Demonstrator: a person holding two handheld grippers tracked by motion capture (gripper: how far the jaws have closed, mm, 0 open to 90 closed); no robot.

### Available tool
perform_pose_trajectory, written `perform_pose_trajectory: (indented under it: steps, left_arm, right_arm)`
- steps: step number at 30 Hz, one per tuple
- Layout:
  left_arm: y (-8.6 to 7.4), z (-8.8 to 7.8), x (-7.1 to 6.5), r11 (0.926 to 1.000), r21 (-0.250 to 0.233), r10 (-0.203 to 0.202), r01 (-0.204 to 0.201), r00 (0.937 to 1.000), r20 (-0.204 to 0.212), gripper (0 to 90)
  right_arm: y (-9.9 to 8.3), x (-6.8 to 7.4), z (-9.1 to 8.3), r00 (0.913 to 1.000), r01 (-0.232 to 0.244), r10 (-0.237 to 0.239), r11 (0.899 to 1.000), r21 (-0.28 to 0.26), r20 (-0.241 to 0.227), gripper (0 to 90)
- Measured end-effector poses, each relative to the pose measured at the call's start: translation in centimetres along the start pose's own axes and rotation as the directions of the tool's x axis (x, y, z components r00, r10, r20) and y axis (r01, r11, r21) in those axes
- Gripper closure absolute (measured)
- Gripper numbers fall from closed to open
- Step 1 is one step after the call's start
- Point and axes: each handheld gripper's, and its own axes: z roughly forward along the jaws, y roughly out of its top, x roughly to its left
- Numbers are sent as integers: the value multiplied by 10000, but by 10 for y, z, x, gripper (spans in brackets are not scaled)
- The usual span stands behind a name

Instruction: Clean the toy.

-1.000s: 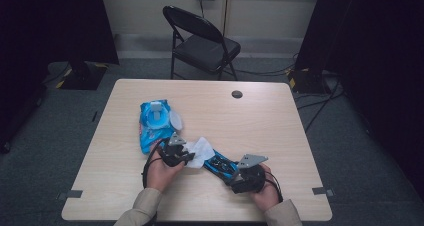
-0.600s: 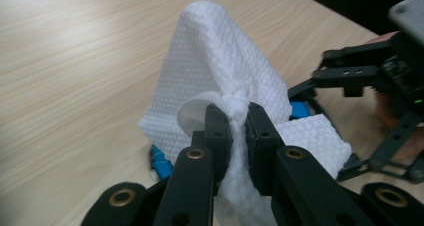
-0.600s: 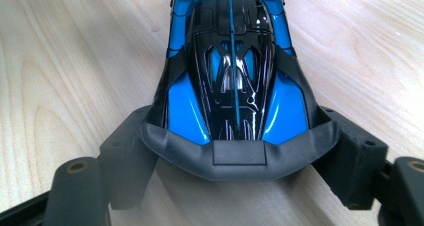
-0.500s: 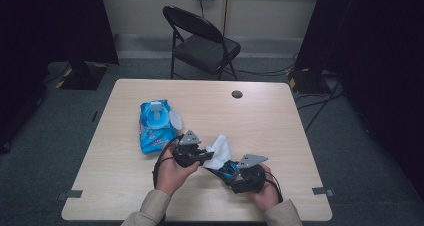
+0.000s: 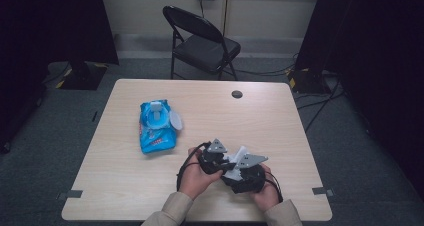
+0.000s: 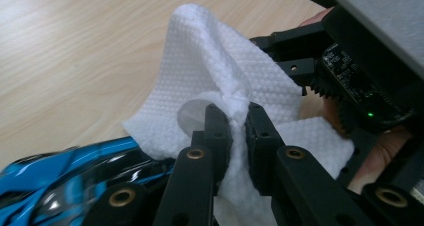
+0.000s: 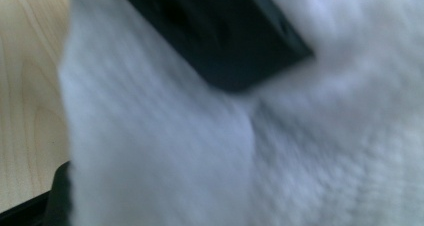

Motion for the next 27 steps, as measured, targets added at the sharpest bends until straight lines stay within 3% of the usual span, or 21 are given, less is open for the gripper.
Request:
perform_pose_trajectory:
  steps: [6,12,14,27]
  left_arm:
    - [1,18,-2,9993,379,40,-42,10000,52,822]
    - [4,19,-1,9988,447,191,-190,9998,-25,818]
    - [4,18,3,9982,527,309,-296,9992,-254,819]
    - [2,18,4,9956,582,753,-736,9968,-283,820]
  right_arm:
    - [0,0,0,10000,-12,12,10000,2,-9,245]
    - [0,0,0,10000,0,0,10000,-5,-6,246]
    - [0,0,0,10000,4,-4,10000,-6,-8,246]
    - [0,0,0,10000,9,-9,10000,-6,-11,246]
